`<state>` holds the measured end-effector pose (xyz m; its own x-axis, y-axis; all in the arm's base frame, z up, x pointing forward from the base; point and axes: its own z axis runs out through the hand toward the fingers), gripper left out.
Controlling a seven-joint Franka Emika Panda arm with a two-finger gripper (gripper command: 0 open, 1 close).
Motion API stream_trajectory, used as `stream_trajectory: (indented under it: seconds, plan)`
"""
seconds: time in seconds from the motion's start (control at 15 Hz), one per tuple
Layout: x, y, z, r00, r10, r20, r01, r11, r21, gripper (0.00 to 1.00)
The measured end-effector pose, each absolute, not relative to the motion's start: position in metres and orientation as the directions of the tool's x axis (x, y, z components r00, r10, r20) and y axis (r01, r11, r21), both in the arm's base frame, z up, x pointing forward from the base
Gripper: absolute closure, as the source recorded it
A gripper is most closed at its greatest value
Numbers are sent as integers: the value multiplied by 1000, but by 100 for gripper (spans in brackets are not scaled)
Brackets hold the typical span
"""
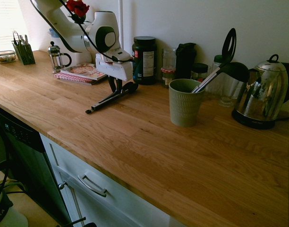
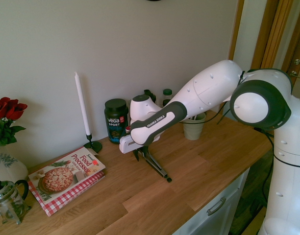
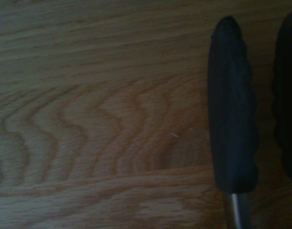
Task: Put the tongs back in the holder
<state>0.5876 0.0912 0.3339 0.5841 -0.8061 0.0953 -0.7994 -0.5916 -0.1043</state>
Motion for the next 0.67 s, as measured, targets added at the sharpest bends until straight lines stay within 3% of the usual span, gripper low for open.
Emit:
stream_trajectory:
  seconds: [0.47, 0.67]
  plan:
    - [587, 89, 339, 574, -814, 93, -806, -581, -115, 100]
    - [580, 89, 385, 562, -819, 116, -806, -574, -145, 100]
